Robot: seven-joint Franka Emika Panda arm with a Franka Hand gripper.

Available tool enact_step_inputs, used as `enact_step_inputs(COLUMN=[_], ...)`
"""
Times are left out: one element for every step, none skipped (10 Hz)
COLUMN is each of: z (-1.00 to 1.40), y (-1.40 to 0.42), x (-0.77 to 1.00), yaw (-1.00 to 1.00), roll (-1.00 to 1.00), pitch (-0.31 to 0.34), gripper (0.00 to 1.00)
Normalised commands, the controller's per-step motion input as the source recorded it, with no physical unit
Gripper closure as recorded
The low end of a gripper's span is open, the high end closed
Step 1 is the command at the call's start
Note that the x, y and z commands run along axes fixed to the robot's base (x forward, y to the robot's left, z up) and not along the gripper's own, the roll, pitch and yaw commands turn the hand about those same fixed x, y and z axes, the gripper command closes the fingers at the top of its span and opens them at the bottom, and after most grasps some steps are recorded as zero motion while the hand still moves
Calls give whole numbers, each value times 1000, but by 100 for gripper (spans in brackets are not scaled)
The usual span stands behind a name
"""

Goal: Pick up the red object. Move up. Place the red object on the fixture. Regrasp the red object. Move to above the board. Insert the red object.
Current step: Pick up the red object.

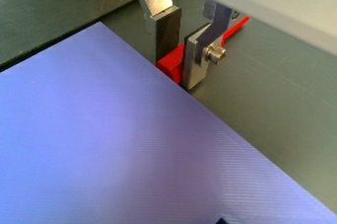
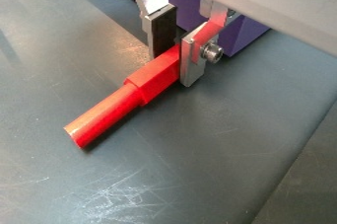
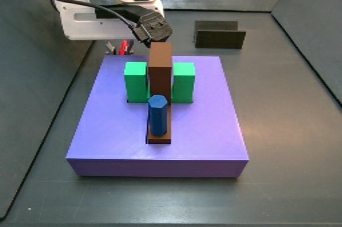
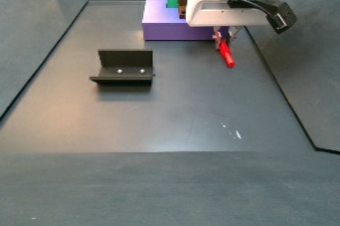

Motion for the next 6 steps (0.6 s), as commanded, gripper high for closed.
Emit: enact_step_inputs(z=[0,0,0,0,0,0], y=[0,0,0,0,0,0], x=[0,0,0,0,0,0], yaw=[0,0,0,0,0,0], roll=[0,0,0,0,0,0], pitch=[0,0,0,0,0,0], gripper=[100,100,100,100,100,100])
